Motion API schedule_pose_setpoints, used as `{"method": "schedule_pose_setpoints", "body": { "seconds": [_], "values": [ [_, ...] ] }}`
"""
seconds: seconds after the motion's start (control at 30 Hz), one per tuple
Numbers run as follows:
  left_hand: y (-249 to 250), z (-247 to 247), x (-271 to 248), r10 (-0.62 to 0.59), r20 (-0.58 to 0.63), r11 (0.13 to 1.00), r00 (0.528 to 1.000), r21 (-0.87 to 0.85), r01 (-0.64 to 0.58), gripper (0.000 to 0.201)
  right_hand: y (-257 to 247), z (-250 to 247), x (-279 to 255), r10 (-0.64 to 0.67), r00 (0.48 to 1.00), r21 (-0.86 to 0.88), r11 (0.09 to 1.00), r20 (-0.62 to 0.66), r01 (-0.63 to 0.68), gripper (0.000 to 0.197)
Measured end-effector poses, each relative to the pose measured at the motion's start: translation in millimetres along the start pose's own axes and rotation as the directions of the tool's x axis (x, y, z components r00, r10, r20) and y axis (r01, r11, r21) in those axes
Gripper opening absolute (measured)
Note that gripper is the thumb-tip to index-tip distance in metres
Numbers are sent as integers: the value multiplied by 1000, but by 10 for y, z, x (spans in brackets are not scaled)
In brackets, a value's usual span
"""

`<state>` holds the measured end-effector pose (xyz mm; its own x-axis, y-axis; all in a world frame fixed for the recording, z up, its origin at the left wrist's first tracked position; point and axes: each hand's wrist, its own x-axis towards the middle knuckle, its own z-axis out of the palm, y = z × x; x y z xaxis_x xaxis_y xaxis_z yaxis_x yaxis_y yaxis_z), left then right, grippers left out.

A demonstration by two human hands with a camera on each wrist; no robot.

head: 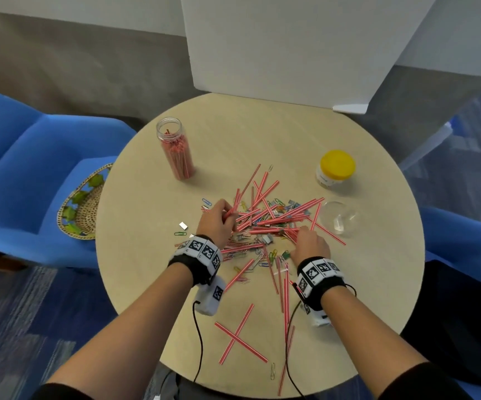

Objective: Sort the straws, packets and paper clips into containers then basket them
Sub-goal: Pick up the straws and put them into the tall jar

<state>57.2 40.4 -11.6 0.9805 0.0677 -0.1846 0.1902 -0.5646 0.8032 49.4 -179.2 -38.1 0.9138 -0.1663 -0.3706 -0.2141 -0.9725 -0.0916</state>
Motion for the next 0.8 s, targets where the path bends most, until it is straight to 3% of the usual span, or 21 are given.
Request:
{"method": "schedule_pose_setpoints", "body": {
  "seconds": [0.2, 0.3, 0.47, 0.63, 0.8],
  "values": [
    [176, -604, 363, 88, -166, 965, 982, -230, -125, 8, -3, -61, 65, 8, 1000, -54, 999, 23, -6, 2],
    [372, -1064, 622, 127, -237, 917, 963, -342, -205, 15, 14, -91, 118, 61, 996, -55, 997, 57, -58, 11],
    [713, -1833, 1060, -9, -349, 744, 937, -628, -227, 24, 53, -149, 187, 105, 986, -52, 994, 127, -99, 26],
    [842, -2170, 1418, -20, -295, 576, 955, -785, -230, 34, 61, -267, 239, 64, 971, -95, 995, 230, -43, 22],
    [718, -2117, 1585, -52, -179, 609, 982, -785, -111, 39, 41, -285, 195, -7, 958, -141, 989, 287, 49, 14]
  ]
}}
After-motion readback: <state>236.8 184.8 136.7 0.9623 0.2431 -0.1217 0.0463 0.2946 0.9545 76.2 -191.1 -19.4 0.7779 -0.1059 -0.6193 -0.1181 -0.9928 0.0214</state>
